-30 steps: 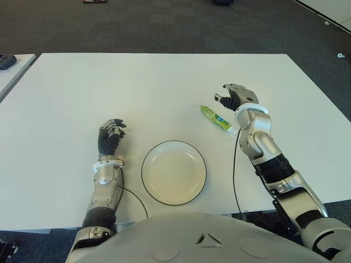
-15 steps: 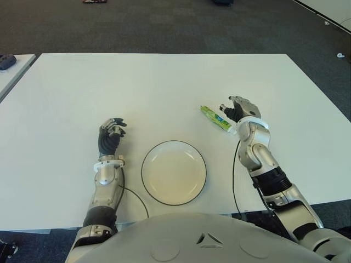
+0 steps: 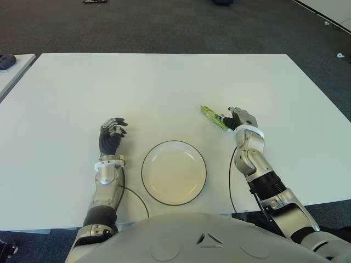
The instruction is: Put the toothpaste on the table into the plate.
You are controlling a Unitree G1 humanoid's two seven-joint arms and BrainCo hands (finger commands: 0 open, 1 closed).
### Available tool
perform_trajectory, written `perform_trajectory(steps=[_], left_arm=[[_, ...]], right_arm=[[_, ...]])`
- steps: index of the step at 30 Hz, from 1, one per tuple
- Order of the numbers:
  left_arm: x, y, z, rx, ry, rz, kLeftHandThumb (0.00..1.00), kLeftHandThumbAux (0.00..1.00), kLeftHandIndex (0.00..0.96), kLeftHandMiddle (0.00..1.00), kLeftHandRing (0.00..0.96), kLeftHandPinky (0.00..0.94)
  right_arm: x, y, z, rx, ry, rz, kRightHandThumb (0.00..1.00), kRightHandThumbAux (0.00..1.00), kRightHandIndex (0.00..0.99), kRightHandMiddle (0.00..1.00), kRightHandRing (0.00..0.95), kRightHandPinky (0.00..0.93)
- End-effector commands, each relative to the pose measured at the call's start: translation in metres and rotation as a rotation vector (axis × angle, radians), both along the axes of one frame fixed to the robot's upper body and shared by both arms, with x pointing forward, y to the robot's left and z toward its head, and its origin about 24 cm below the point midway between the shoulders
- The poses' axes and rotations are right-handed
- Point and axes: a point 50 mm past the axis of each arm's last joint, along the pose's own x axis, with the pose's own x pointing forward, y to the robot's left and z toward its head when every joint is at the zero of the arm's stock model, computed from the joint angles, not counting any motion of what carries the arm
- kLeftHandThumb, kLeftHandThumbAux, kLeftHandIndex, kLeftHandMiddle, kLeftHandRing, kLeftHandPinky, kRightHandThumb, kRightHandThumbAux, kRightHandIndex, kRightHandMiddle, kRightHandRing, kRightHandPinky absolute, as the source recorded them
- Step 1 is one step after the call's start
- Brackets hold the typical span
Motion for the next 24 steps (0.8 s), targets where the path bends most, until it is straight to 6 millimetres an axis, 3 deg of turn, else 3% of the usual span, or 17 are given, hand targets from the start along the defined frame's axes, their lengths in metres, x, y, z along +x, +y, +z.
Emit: perform_trajectory(steps=[1, 14, 24], left_arm=[[-0.006, -0.002, -0.012, -0.005, 0.073, 0.007, 0.835, 0.679, 0.409, 0.491, 0.627, 0.614], [-0.007, -0.002, -0.013, -0.031, 0.072, 0.022, 0.834, 0.68, 0.408, 0.49, 0.615, 0.591], [-0.008, -0.001, -0.012, -0.019, 0.064, 0.022, 0.834, 0.679, 0.407, 0.491, 0.61, 0.586]], right_arm=[[-0.005, 0.005, -0.011, 0.0, 0.034, -0.008, 0.518, 0.127, 0.0, 0.0, 0.0, 0.0], [-0.015, 0.024, -0.036, 0.002, 0.125, 0.044, 0.494, 0.115, 0.0, 0.0, 0.0, 0.0], [-0.024, 0.043, -0.043, -0.037, 0.166, 0.129, 0.524, 0.13, 0.0, 0.0, 0.0, 0.0]])
